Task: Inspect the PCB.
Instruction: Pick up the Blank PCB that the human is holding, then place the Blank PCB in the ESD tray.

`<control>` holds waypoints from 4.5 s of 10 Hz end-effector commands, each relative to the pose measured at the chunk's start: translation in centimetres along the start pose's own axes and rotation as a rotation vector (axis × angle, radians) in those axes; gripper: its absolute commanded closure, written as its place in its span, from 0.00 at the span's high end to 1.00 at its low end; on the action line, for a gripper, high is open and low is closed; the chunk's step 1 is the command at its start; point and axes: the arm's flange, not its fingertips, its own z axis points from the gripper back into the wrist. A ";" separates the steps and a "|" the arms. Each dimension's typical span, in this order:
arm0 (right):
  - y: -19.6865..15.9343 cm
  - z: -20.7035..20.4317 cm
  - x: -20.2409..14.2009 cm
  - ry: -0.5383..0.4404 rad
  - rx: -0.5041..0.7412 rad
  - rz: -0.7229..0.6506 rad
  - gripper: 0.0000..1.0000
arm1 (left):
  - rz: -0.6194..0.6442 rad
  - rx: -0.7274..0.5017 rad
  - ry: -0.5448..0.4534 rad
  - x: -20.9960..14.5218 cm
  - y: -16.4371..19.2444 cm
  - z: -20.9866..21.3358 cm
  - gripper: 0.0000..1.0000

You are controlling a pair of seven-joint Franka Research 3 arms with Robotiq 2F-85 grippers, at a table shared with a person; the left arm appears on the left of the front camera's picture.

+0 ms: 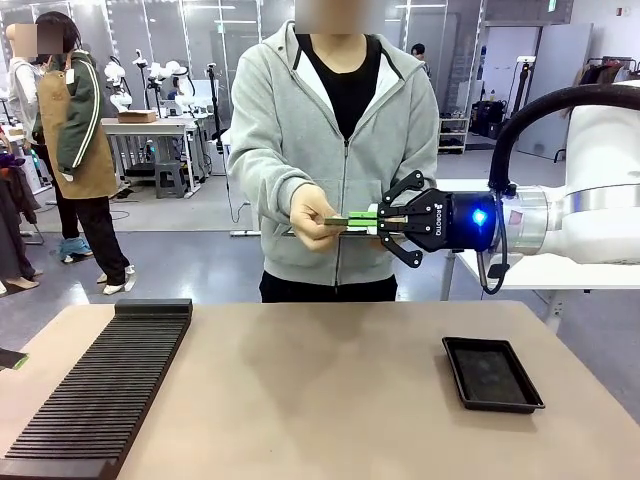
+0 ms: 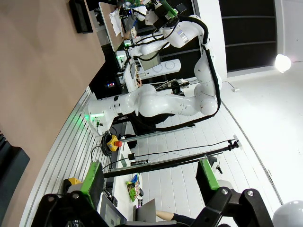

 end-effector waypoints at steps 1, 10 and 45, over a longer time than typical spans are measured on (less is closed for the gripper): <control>0.0 0.0 0.0 -0.003 0.000 0.000 0.00 | 0.017 0.010 0.002 0.3 -0.3 0.3 1.00; 0.0 0.0 0.0 -0.003 0.000 0.000 0.00 | 0.017 0.010 0.002 0.3 -0.3 0.3 1.00; -0.8 2.1 -1.3 0.005 0.025 0.101 0.03 | 0.017 0.010 0.002 0.3 -0.3 0.3 1.00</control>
